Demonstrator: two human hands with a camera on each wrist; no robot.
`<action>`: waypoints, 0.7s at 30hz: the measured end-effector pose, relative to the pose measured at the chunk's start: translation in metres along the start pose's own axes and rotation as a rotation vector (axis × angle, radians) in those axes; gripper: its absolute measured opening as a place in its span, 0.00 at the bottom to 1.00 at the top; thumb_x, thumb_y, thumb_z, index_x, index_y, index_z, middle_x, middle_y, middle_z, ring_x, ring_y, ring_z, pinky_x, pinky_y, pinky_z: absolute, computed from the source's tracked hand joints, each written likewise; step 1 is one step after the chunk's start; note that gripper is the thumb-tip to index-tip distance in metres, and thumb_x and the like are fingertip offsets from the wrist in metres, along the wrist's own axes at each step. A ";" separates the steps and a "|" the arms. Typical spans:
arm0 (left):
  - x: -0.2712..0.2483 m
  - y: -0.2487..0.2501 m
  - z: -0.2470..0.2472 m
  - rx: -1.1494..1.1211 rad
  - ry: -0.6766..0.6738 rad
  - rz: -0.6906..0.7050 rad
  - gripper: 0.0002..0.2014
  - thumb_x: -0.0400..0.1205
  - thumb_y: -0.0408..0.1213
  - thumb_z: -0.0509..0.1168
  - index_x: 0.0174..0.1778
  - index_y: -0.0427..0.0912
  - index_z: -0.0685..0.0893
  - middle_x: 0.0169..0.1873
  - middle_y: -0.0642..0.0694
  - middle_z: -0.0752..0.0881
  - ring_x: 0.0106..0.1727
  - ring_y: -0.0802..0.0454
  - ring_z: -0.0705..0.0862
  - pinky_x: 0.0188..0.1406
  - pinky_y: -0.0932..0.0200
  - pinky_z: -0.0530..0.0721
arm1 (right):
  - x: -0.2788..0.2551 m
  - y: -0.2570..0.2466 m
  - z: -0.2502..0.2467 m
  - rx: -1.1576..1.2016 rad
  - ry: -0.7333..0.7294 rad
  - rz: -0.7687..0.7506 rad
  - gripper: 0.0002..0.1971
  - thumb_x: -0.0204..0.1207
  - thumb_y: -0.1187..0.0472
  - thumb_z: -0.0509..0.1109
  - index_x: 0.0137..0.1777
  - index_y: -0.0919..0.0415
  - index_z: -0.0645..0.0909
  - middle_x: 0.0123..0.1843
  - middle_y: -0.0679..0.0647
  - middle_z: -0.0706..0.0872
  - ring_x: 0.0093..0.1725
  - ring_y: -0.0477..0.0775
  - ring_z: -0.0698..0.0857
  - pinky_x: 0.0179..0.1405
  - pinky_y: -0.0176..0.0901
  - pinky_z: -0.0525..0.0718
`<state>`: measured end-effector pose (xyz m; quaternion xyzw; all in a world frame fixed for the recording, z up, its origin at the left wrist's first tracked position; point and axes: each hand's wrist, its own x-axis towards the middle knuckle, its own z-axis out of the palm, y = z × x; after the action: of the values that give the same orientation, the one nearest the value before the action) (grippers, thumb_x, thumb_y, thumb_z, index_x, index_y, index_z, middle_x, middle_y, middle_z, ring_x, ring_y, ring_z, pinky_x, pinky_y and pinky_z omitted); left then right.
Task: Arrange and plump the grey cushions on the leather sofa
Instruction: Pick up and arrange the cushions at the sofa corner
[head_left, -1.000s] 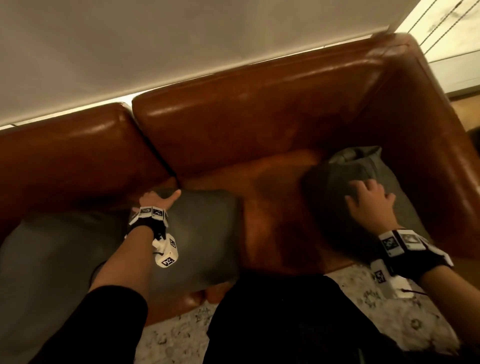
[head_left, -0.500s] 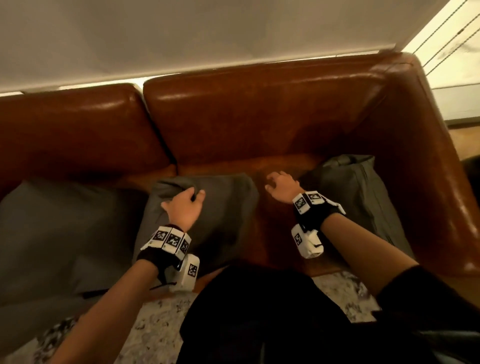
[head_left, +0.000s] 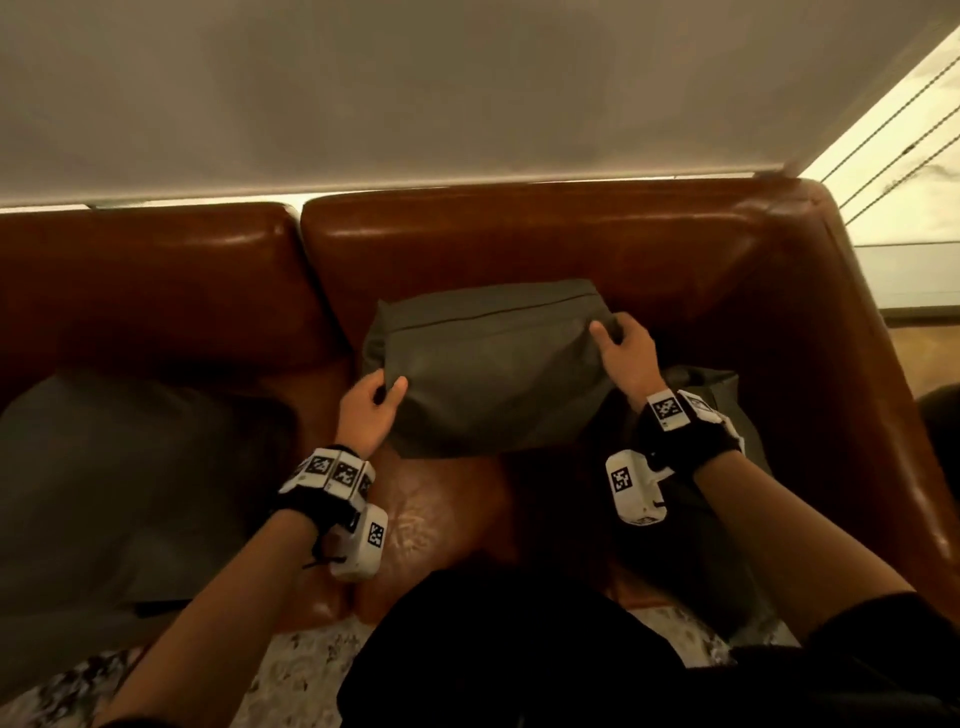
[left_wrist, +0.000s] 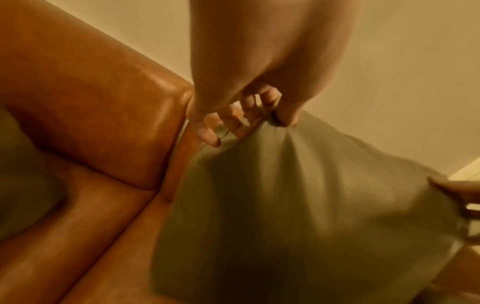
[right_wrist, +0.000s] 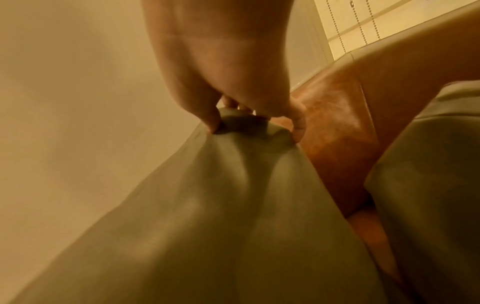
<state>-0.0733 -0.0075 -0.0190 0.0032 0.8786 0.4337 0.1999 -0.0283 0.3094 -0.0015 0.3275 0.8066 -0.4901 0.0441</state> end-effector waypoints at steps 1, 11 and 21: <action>0.008 -0.004 0.009 0.127 -0.033 -0.069 0.13 0.84 0.38 0.60 0.57 0.34 0.83 0.58 0.35 0.86 0.63 0.40 0.82 0.57 0.57 0.75 | 0.006 0.001 0.003 -0.054 -0.047 0.047 0.18 0.83 0.57 0.62 0.69 0.64 0.73 0.67 0.62 0.80 0.68 0.63 0.78 0.68 0.55 0.76; 0.058 -0.020 0.064 -0.301 -0.086 -0.502 0.32 0.75 0.32 0.71 0.74 0.35 0.66 0.68 0.39 0.77 0.71 0.40 0.76 0.70 0.43 0.77 | 0.037 0.025 0.001 -0.313 -0.057 0.170 0.17 0.83 0.65 0.60 0.70 0.67 0.74 0.68 0.67 0.81 0.69 0.67 0.77 0.68 0.51 0.74; 0.069 -0.003 0.063 -0.464 -0.022 -0.465 0.23 0.80 0.21 0.62 0.72 0.31 0.71 0.69 0.33 0.77 0.66 0.38 0.79 0.56 0.53 0.83 | 0.047 0.031 -0.011 -0.300 -0.037 0.205 0.16 0.79 0.67 0.65 0.65 0.70 0.78 0.65 0.67 0.83 0.68 0.66 0.78 0.68 0.47 0.74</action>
<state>-0.1143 0.0515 -0.0796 -0.2384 0.7313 0.5652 0.2982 -0.0450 0.3502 -0.0377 0.3888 0.8319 -0.3634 0.1572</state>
